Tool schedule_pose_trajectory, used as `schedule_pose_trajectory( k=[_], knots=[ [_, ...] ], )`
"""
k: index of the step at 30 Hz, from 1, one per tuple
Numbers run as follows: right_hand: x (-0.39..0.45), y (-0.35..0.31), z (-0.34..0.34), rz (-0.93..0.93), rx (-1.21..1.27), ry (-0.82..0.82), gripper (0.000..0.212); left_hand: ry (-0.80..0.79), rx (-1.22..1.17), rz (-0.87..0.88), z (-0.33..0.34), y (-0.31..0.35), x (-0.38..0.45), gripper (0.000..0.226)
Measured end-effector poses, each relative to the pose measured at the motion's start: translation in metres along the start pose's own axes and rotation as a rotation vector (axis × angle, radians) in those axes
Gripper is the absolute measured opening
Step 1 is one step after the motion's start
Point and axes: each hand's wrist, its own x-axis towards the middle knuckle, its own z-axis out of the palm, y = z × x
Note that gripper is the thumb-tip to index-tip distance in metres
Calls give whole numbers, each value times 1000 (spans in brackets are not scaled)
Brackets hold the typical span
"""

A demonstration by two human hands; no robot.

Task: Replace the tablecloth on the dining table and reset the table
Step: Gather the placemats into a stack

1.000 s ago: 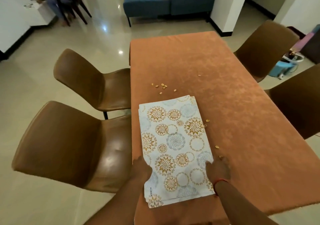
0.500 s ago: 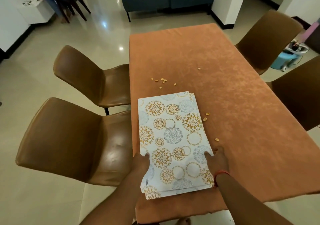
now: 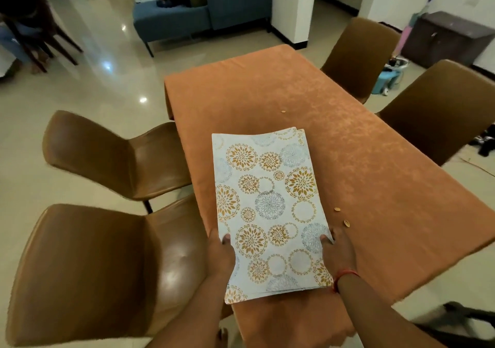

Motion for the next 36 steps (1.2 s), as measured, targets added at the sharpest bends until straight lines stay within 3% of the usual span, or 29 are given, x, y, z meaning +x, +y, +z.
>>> schedule_pose_trajectory(
  k=[8, 14, 19, 23, 30, 36],
  knots=[
    [-75, -3, 26, 131, 189, 332, 13, -307, 42, 180, -16, 16, 54, 23],
    [-160, 35, 5, 260, 263, 604, 17, -559, 152, 333, 13, 24, 17, 31],
    [-291, 96, -42, 435, 363, 955, 17, -923, 232, 540, 63, 15, -96, 36],
    [-387, 132, -44, 530, 455, 1151, 17, -1122, 250, 637, 71, -6, -176, 30],
    [-570, 197, -19, 598, 610, 1415, 20, -1346, 344, 852, 25, -71, -332, 17],
    [-753, 254, -1, 674, 593, 1507, 17, -1482, 407, 846, -49, -164, -471, 18]
  ],
)
